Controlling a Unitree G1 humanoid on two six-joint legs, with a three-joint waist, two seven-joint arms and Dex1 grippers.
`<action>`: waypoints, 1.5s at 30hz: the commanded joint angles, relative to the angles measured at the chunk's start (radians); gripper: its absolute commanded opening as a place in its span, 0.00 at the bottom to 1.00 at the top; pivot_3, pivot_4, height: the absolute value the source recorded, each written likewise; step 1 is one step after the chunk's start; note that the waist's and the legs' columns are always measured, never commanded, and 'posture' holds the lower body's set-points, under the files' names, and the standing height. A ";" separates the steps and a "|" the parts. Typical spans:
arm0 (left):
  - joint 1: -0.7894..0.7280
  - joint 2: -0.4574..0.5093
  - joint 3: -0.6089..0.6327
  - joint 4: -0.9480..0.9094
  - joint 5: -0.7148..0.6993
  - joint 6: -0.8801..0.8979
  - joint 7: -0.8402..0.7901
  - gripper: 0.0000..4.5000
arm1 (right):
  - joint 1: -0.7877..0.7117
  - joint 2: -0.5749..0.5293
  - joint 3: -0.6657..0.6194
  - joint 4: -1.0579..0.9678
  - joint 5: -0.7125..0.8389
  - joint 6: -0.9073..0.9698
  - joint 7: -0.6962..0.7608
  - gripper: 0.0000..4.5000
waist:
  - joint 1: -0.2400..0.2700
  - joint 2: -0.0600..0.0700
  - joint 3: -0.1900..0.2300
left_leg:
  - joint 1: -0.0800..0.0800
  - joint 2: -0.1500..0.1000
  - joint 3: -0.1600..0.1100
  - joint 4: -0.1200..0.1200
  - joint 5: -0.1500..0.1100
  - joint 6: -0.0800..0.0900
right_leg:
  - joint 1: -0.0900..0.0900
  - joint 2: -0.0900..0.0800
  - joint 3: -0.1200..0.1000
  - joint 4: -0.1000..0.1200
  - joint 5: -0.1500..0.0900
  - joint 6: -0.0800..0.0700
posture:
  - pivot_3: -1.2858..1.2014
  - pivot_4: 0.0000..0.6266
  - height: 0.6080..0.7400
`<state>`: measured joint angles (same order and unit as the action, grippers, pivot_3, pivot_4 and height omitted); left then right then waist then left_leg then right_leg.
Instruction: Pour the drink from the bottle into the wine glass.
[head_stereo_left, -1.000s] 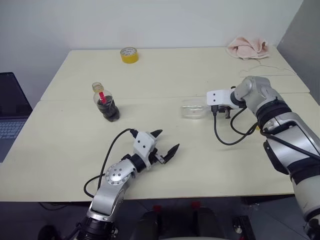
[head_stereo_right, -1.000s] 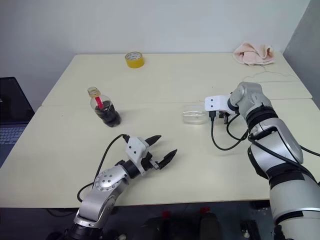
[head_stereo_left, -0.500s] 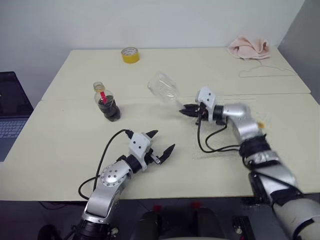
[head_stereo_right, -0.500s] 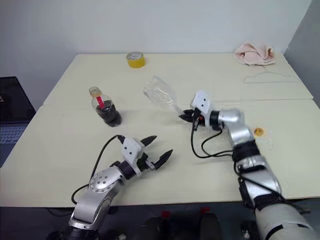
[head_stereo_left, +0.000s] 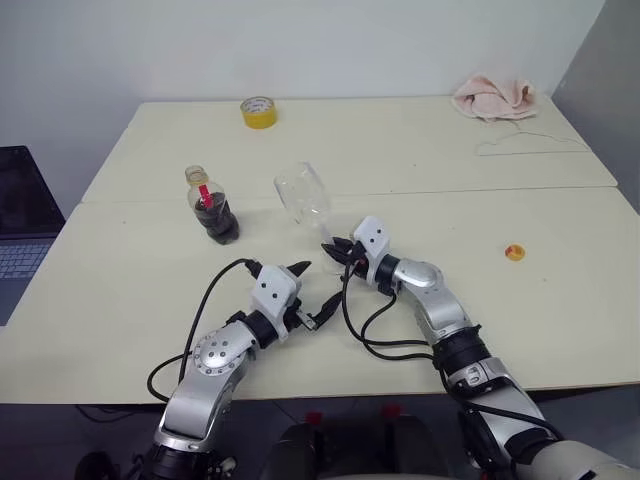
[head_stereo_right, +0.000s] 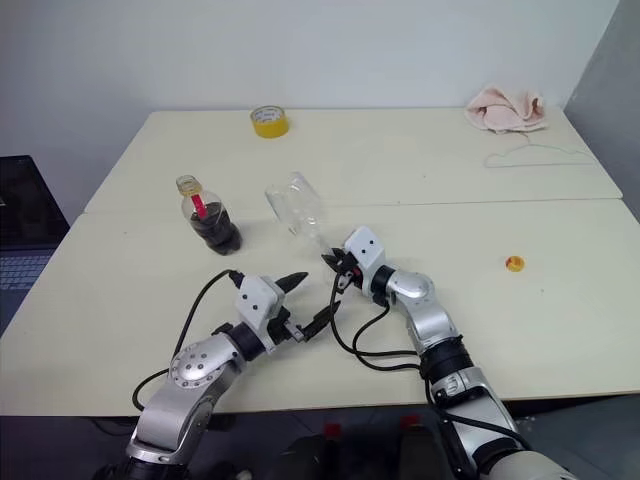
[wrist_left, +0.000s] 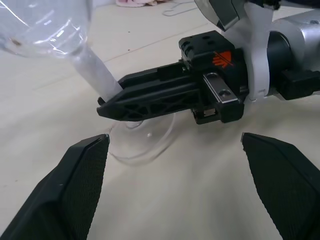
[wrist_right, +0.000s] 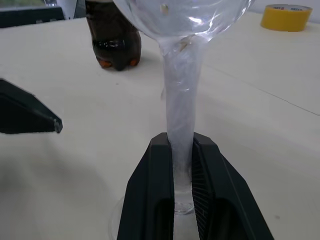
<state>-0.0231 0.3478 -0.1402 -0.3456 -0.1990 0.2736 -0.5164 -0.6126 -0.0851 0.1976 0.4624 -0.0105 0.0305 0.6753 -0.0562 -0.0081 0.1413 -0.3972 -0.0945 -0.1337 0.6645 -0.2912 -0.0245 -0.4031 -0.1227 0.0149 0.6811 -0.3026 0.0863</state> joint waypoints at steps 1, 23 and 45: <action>-0.004 0.005 0.013 -0.036 -0.009 -0.007 -0.005 1.00 | 0.047 -0.051 0.024 -0.013 -0.026 0.041 0.016 0.04 | 0.002 0.000 -0.002 | 0.000 0.000 0.000 0.000 0.000 0.000 | 0.000 0.000 0.000 0.000 0.000 0.000 | 0.52 0.24 1.00; -0.055 0.009 0.010 0.011 -0.008 -0.010 -0.051 1.00 | 0.082 -0.173 -0.014 -0.065 0.021 0.175 -0.026 0.04 | 0.034 0.000 -0.003 | 0.015 -0.001 -0.002 -0.001 0.000 0.001 | 0.018 0.000 -0.001 -0.005 0.000 0.000 | 0.52 0.24 1.00; -0.063 0.020 0.030 0.041 -0.009 -0.014 -0.069 1.00 | 0.112 -0.259 -0.049 -0.185 0.106 0.193 0.043 1.00 | 0.038 -0.001 -0.003 | 0.015 -0.001 -0.001 -0.002 0.000 0.001 | 0.018 0.000 -0.001 -0.006 0.000 0.000 | 0.52 0.24 1.00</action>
<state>-0.0724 0.3598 -0.1290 -0.2976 -0.1990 0.2752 -0.5801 -0.5218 -0.3154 0.1757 0.3227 0.0723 0.2109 0.6887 -0.0182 -0.0088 0.1381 -0.3824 -0.0950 -0.1349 0.6622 -0.2916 -0.0239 -0.3854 -0.1228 0.0143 0.6750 -0.3027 0.0865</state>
